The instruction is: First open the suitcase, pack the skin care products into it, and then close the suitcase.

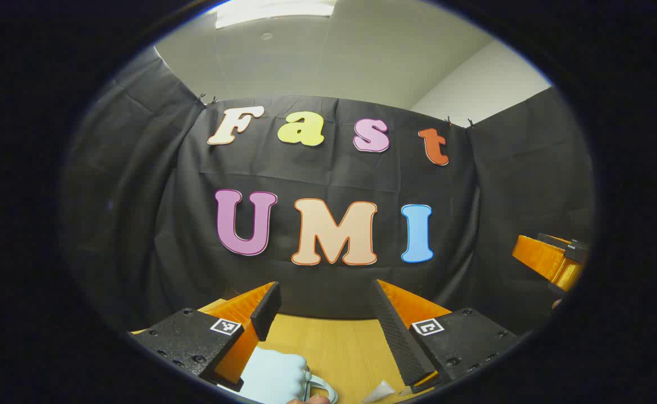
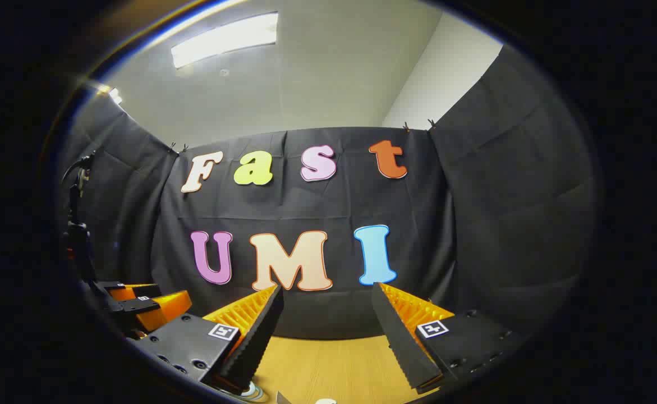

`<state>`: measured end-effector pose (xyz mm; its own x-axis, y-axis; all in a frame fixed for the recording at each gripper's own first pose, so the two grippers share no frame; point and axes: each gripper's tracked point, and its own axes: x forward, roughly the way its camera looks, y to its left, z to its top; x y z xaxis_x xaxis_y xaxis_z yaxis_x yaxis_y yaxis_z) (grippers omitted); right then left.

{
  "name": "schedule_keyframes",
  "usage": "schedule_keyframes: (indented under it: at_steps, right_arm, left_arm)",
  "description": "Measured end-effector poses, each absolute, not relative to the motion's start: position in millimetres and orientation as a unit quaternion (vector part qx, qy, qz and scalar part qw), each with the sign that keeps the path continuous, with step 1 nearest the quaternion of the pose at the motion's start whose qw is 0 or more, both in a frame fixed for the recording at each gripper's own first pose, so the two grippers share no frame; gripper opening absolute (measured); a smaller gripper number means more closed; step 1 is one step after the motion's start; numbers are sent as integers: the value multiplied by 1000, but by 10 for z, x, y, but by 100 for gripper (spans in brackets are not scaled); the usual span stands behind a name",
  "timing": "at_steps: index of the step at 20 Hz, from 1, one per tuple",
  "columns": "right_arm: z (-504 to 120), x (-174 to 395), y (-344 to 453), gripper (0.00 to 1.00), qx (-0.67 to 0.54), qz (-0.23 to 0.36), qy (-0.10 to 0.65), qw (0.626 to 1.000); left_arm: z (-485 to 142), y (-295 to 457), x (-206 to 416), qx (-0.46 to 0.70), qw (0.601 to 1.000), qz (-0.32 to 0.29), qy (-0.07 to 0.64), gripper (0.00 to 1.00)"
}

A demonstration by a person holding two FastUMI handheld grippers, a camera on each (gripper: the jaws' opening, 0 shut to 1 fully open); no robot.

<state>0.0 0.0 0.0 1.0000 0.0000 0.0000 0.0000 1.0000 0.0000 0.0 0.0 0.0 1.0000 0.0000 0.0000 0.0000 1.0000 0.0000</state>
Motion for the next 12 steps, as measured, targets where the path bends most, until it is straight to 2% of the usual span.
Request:
schedule_keyframes:
  at_steps: [7, 12]
  right_arm:
    - [-153, 45, 138, 99, -10, 38, 16, 999]
    - [-384, -24, 237, 99, -12, 106, 41, 993]
  left_arm:
    - [-121, 106, -70, 8, 1000, 21, 6, 94]
    - [-348, 302, -190, 3, 997, 73, 29, 94]
